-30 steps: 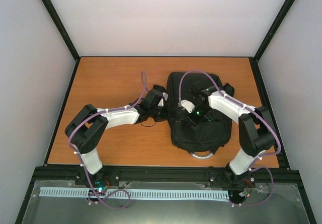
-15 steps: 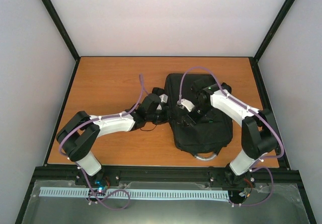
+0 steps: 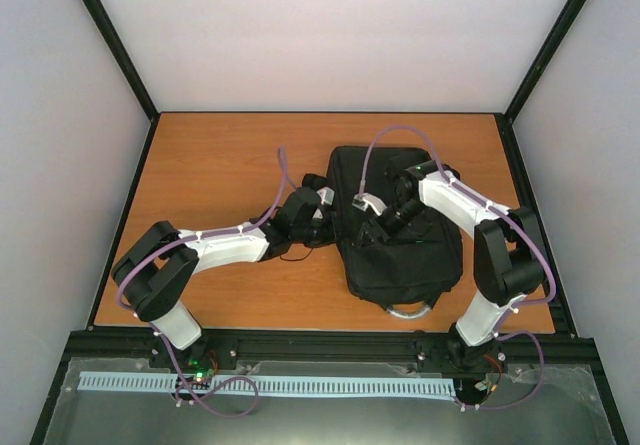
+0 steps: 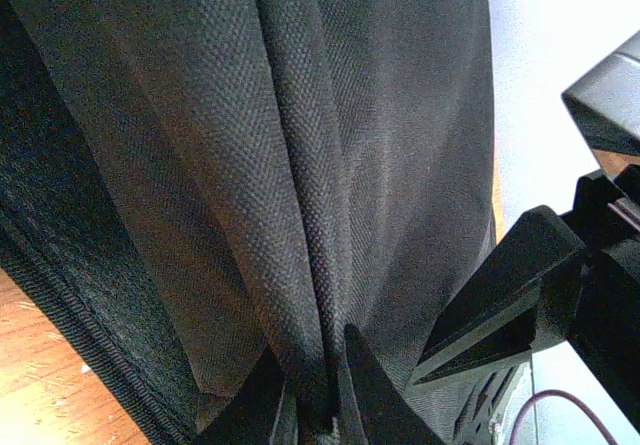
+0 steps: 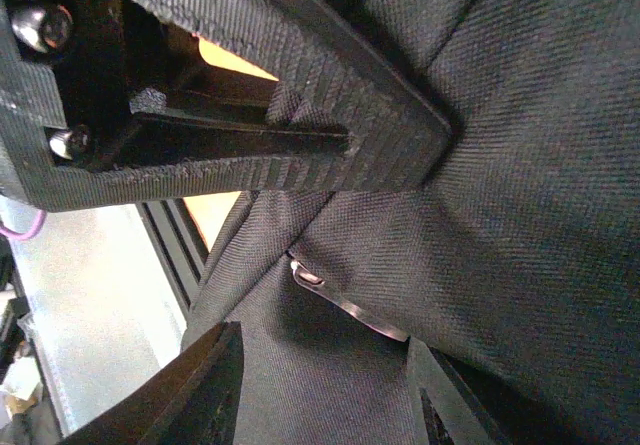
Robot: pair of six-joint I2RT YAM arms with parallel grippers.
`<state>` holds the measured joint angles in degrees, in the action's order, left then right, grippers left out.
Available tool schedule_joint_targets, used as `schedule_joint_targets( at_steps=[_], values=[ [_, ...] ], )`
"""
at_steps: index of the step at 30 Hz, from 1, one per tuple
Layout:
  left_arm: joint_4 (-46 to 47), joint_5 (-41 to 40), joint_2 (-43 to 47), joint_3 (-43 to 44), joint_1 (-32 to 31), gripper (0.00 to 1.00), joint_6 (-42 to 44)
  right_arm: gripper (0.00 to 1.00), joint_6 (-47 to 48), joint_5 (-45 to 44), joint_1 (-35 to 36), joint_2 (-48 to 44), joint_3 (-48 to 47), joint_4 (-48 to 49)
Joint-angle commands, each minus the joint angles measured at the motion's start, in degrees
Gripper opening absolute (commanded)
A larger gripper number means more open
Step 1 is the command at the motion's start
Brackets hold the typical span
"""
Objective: Pack the student bag
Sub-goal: Zip the student bag at the center of the board.
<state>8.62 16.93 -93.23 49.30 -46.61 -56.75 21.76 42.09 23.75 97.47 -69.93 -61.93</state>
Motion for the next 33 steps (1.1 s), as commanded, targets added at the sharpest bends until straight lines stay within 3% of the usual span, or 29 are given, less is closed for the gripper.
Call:
schedule_joint_targets(
  at_steps=[1, 7, 10, 16, 21, 27, 29, 33],
  values=[
    [9.01, 3.00, 2.64, 1.70, -2.61, 0.01, 2.51, 0.46, 2.23, 11.72, 0.07, -0.21, -2.01, 2.28],
    [8.99, 2.12, 2.90, 1.30, -2.68, 0.01, 2.43, 0.54, -4.65, -5.22, -0.06, -1.53, 2.03, 7.39],
    [10.17, 2.56, 3.19, 1.24, -2.70, 0.01, 2.07, 0.59, -5.29, -7.02, -0.03, -0.28, 3.36, 8.04],
    [13.03, 3.88, 3.23, 1.61, -3.37, 0.01, 2.21, 0.60, -5.09, -5.92, 0.25, 3.03, 2.17, 7.53],
    [11.25, 1.92, 4.40, 1.44, -3.44, 0.01, 2.44, 0.64, -6.56, -14.99, 0.69, 2.50, 3.03, 8.38],
    [9.80, -0.18, 4.56, 1.57, -3.49, 0.01, 1.65, 0.77, -8.48, -22.52, 0.63, -1.32, 5.85, 9.57],
    [9.72, -0.37, 4.62, 1.63, -3.49, 0.01, 1.40, 0.77, -8.07, -21.32, 0.64, -2.04, 6.12, 9.28],
    [11.66, 0.85, 4.09, 1.87, -3.64, 0.01, 1.11, 0.78, -7.42, -10.12, 1.01, -0.79, 6.31, 9.76]
  ],
)
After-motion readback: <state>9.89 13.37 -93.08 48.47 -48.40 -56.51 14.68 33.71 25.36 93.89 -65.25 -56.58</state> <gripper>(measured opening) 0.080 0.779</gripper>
